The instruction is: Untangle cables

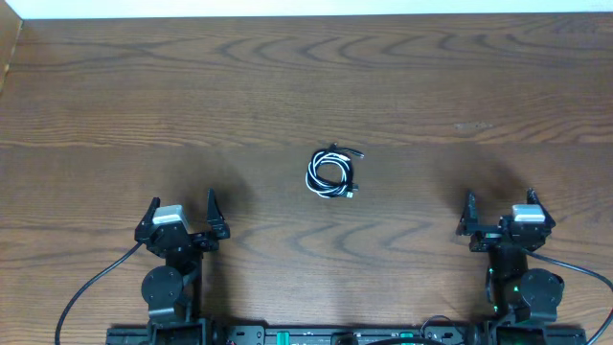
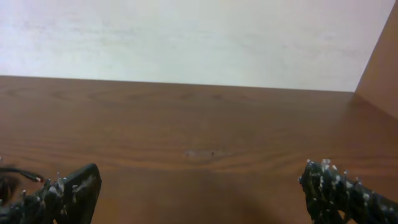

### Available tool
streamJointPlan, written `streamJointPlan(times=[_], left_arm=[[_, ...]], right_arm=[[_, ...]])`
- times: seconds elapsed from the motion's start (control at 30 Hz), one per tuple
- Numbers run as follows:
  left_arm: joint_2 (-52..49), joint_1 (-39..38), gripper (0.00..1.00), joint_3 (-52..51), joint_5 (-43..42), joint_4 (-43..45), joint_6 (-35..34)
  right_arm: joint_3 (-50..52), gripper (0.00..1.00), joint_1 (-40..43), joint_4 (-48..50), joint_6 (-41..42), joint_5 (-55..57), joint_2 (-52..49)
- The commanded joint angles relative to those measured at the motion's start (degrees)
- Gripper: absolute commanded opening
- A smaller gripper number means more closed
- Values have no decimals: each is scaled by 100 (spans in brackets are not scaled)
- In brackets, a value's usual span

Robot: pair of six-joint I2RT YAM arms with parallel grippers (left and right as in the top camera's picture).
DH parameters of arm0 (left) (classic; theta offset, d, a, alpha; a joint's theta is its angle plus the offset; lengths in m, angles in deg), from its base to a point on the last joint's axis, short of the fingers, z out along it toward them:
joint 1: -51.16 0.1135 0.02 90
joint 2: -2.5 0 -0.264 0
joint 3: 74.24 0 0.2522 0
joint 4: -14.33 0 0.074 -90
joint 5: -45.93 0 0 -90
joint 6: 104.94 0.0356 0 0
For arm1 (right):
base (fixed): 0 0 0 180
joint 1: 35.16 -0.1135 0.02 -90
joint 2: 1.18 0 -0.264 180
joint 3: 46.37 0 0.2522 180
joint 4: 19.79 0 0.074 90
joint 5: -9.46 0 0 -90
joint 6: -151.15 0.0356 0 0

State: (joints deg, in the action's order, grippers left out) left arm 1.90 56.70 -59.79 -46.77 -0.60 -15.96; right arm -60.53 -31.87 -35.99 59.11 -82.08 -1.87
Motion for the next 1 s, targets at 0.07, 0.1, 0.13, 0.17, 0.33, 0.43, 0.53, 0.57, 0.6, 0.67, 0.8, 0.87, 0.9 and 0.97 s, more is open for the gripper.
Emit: streamJointPlan(times=[0.07, 0.1, 0.13, 0.17, 0.33, 0.43, 0.53, 0.57, 0.6, 0.67, 0.8, 0.87, 0.9, 0.97], left_arm=[[-2, 28, 100, -44, 39, -262, 57], [-2, 28, 100, -39, 39, -262, 55], [-2, 28, 100, -15, 37, -262, 52], [-2, 28, 100, 4, 37, -262, 35], [-57, 28, 100, 170, 35, -240, -74], [-192, 28, 100, 219, 37, -188, -74], [-413, 28, 100, 219, 35, -66, -186], [-501, 28, 100, 219, 31, 28, -295], [-568, 28, 100, 219, 11, 116, -376], [-769, 28, 100, 219, -166, 424, -516], [-1556, 26, 100, 229, -472, 1274, -529], [-1888, 28, 100, 271, -612, 1576, -529], [-2133, 28, 100, 356, -682, 1698, -527], [-2487, 28, 100, 573, -721, 1711, -527]], right_arm=[[9, 99, -50, 46, 68, -94, 31], [9, 99, -50, 46, 68, -120, 31], [7, 99, -50, 52, 70, -186, 31], [7, 99, -50, 50, 70, -205, 31], [7, 99, -50, 52, 70, -271, 28], [7, 99, -50, 48, 72, -284, 28], [7, 99, -50, 46, 72, -498, 15], [7, 99, -50, 48, 72, -627, 0], [7, 99, -50, 42, 72, -723, -11], [7, 99, -50, 15, 74, -852, -28], [-74, 99, -50, 48, 72, -850, -35], [-118, 99, -50, 35, 72, -852, -35], [-155, 99, -50, 9, 72, -852, -35], [-219, 99, -50, -17, 74, -855, -42]])
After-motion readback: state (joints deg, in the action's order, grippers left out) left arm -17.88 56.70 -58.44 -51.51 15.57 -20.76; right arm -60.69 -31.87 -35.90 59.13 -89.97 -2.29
